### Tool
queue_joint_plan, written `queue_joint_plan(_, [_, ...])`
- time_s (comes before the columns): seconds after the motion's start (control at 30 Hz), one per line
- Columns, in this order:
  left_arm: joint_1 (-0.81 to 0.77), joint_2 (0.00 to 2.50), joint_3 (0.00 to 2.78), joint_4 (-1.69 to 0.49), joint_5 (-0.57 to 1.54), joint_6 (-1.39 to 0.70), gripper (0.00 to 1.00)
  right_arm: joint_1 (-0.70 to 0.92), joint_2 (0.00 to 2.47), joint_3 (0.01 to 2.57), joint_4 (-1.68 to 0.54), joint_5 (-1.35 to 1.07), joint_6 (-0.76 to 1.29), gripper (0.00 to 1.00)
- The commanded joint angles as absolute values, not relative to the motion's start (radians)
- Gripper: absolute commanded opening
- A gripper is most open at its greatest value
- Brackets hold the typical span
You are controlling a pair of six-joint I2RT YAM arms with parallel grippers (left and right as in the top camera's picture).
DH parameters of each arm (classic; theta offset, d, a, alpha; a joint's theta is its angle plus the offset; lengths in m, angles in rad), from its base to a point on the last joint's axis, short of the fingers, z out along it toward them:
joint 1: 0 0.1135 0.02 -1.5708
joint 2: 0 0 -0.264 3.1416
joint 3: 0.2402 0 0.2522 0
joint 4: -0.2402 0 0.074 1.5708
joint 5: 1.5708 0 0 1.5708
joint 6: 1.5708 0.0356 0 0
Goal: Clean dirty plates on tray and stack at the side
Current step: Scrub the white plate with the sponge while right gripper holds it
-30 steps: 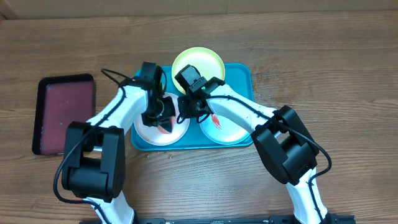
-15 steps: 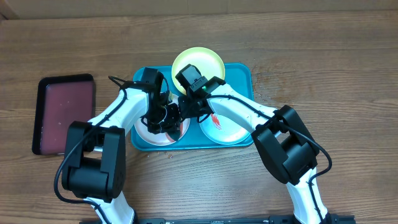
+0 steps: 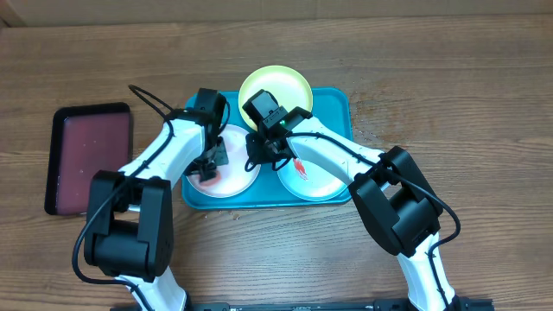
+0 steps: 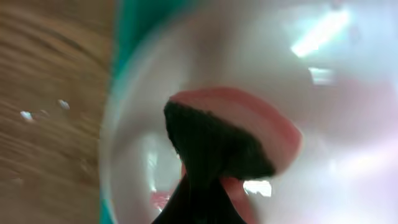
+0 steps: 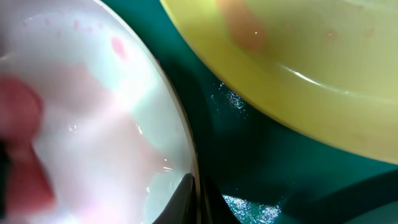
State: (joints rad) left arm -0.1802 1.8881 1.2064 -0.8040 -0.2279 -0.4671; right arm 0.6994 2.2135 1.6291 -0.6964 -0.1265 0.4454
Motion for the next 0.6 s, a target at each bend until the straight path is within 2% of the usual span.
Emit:
queue_joint_plan(0.0, [-0.166, 1.909, 1.249, -0.738, -0.263, -0.484, 0.04, 0.69, 2.235, 1.635, -0.701, -0.079, 0.438, 0.04])
queue_joint_plan(0.23, [-0.181, 1.909, 1.246, -0.557, 0.102, -0.469, 0.04, 0.69, 2.235, 1.635, -0.7, -0.079, 0.438, 0.04])
queue_joint_plan(0.57, [-0.199, 1.909, 1.224, -0.552, 0.165, -0.477, 0.04, 0.69, 2.235, 1.635, -0.701, -0.08, 0.438, 0.04])
